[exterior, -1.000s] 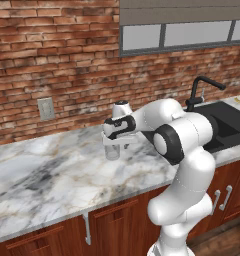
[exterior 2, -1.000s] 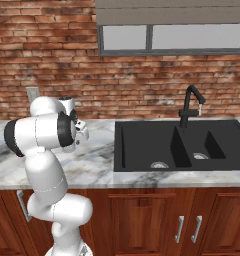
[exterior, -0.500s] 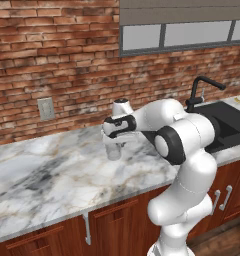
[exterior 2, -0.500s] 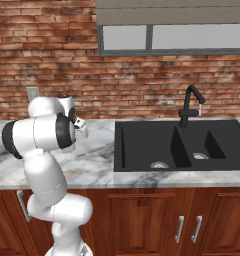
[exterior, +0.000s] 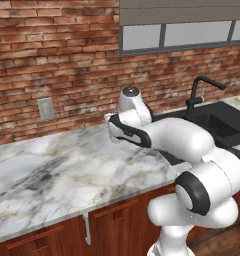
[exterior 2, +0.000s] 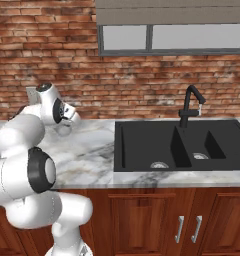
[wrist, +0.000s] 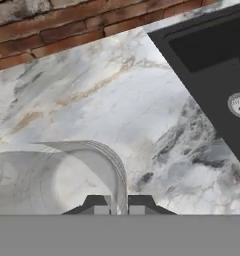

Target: Move the glass cup from next to the sink to the open cabinet. Then, move the bowl with the carrot to the fridge to clear the area for faucet cleaning.

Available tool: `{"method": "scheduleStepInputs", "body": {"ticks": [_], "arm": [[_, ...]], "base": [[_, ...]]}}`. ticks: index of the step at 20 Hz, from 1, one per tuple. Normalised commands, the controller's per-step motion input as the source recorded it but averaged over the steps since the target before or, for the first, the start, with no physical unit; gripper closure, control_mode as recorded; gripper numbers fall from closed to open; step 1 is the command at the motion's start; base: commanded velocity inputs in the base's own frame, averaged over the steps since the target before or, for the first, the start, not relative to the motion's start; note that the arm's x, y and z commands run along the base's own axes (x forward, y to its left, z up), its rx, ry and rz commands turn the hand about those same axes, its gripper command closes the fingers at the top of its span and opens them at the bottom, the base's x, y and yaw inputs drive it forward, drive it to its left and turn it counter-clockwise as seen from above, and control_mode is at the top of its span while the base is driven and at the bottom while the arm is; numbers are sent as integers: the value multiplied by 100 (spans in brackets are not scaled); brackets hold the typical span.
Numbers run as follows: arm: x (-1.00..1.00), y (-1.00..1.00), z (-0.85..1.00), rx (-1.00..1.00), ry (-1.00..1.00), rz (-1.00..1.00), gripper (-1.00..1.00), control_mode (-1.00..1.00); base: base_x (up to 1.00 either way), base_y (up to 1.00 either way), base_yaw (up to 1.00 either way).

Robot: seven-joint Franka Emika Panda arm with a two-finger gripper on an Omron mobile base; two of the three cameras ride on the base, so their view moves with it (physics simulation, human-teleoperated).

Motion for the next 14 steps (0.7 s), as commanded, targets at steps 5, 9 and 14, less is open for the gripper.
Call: {"method": "scheduleStepInputs", "body": {"ticks": [5, 9, 14], "arm": [[-34, -8, 40, 3, -19, -7, 100, 100], [0, 0, 0, 0, 0, 0, 100, 100], [0, 0, 0, 0, 0, 0, 100, 100]], "base": [[-49, -28, -23], [-40, -46, -65], [-27, -45, -72]]}}
